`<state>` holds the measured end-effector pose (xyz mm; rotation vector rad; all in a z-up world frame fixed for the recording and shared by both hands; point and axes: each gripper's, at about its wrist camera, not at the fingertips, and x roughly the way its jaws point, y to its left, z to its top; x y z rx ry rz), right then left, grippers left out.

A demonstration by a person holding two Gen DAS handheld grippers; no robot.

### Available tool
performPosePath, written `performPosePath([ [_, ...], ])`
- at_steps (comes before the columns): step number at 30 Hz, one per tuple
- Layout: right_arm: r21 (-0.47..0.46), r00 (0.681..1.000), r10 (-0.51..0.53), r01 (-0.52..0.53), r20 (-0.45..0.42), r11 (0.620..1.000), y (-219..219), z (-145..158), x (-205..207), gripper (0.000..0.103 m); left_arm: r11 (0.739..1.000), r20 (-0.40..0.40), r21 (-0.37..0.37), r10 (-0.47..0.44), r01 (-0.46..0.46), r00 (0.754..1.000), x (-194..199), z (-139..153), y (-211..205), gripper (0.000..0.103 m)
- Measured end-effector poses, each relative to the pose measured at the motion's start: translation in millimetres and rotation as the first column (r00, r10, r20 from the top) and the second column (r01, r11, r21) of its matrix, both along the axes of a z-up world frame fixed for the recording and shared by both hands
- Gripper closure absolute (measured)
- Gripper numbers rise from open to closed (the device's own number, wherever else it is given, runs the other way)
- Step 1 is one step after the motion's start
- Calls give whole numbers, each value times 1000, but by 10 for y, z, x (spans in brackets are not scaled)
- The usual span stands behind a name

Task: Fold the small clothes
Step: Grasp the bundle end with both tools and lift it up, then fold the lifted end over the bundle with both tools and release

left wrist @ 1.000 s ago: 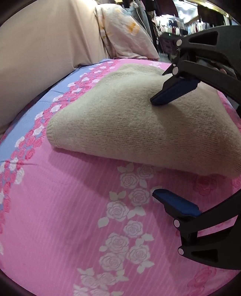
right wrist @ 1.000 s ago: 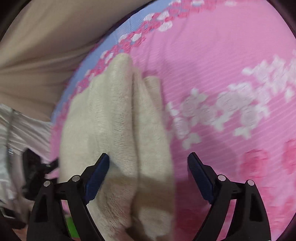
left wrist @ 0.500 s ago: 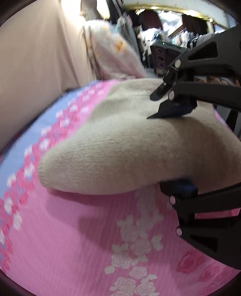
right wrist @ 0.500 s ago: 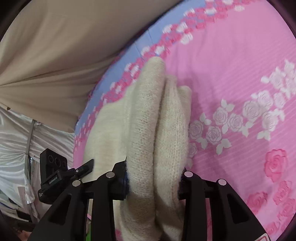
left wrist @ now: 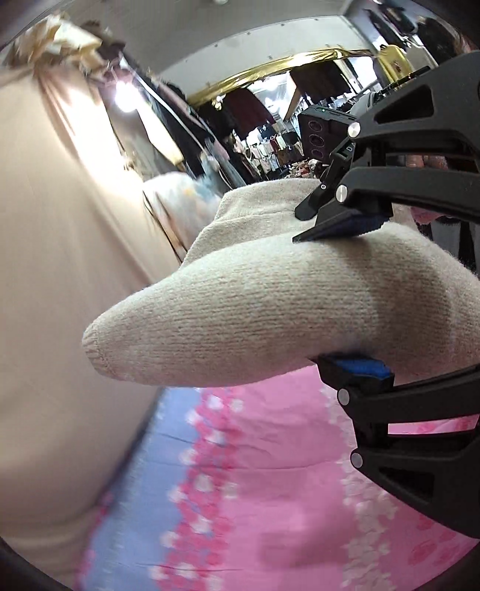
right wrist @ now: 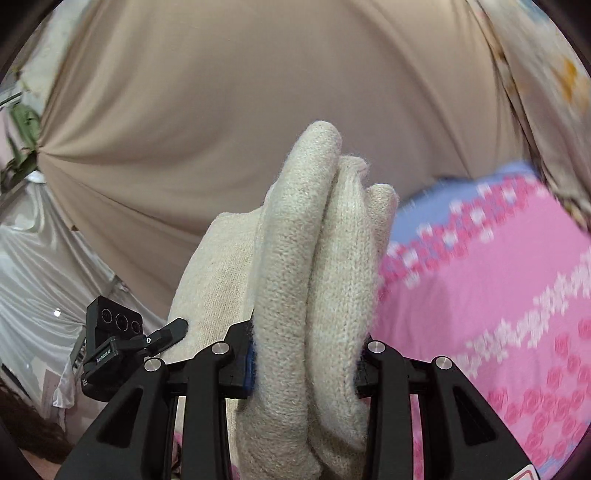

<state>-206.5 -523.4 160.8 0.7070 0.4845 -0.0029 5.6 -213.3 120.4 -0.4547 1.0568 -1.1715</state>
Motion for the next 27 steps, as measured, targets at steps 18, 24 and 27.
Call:
performPosePath([
  [18,-54,920,310,-306,238,950,1860,1025,1321,70,972,367,-105,236,-212,900,539,1533,1976,47],
  [24,27,936,339,-343,93,939,2537,369,1935,70,954,223,-41,297,-296,928,1088,983,2706,46],
  [27,86,943,331,-327,-36,941,2859,-342,2233,68,944,139,52,317,-326,938,1365,322,3007,44],
])
